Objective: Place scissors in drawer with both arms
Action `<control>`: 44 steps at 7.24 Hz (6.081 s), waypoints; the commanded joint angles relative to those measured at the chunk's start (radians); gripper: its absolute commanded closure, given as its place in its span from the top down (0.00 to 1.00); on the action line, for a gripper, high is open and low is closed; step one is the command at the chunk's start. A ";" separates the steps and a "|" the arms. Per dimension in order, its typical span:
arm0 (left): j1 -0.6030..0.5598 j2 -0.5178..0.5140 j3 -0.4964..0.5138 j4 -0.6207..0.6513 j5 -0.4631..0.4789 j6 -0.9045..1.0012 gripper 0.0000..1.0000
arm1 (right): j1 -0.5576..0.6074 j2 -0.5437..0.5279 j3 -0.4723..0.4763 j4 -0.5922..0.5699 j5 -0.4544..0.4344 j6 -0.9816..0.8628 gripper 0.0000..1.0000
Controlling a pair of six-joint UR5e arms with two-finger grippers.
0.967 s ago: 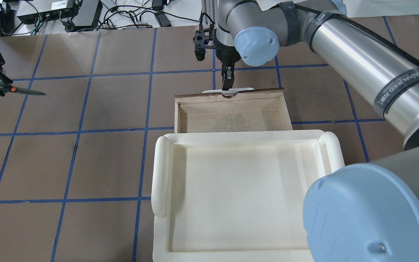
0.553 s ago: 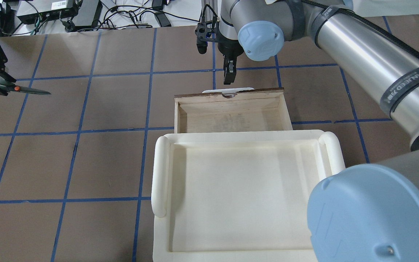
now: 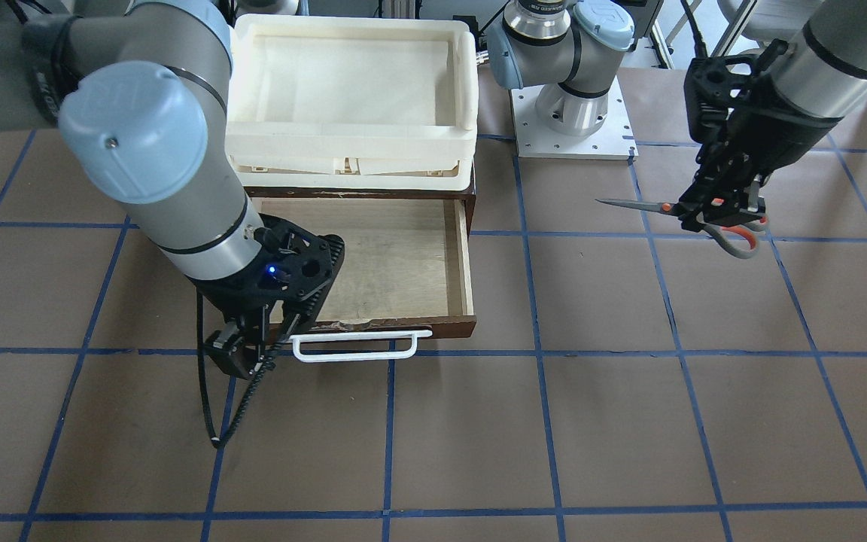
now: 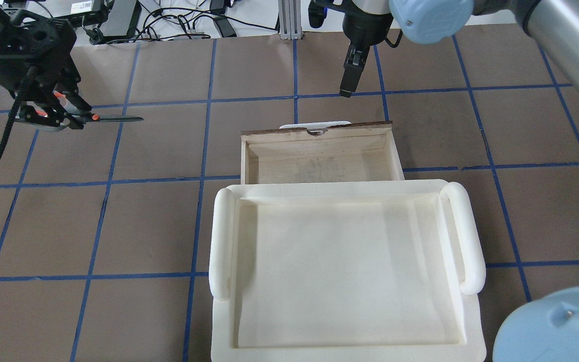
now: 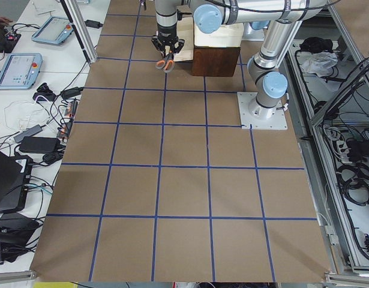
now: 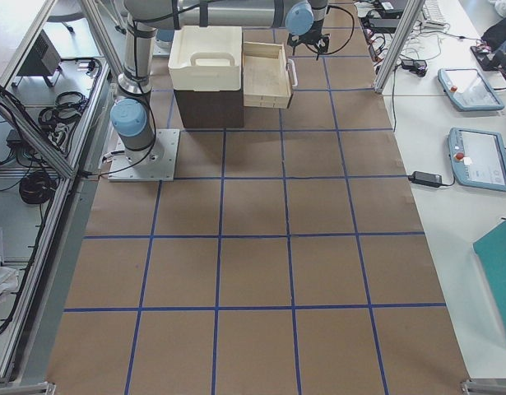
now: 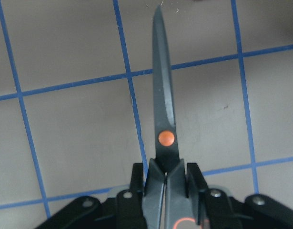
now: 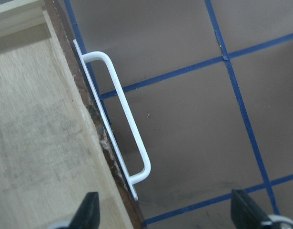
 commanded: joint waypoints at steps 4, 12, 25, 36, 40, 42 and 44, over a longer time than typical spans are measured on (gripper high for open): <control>-0.346 -0.103 -0.002 0.112 -0.018 -0.511 0.00 | -0.069 -0.252 0.116 0.185 -0.133 0.687 1.00; -0.569 -0.292 -0.020 0.316 -0.005 -0.779 0.00 | 0.015 -0.279 0.116 0.147 -0.115 1.325 1.00; -0.619 -0.312 -0.062 0.384 0.004 -0.848 0.79 | 0.017 -0.288 0.119 0.131 -0.113 1.325 1.00; -0.271 0.059 0.003 0.025 0.109 -1.508 1.00 | 0.019 -0.286 0.119 0.131 -0.059 1.262 1.00; -0.208 0.059 -0.003 0.065 0.107 -1.813 1.00 | 0.019 -0.286 0.119 0.096 -0.059 1.262 1.00; -0.211 0.059 -0.005 0.063 0.105 -1.890 1.00 | 0.019 -0.286 0.121 0.096 -0.096 1.276 1.00; -0.210 0.062 -0.017 0.063 0.105 -1.910 1.00 | 0.019 -0.286 0.121 0.096 -0.093 1.276 1.00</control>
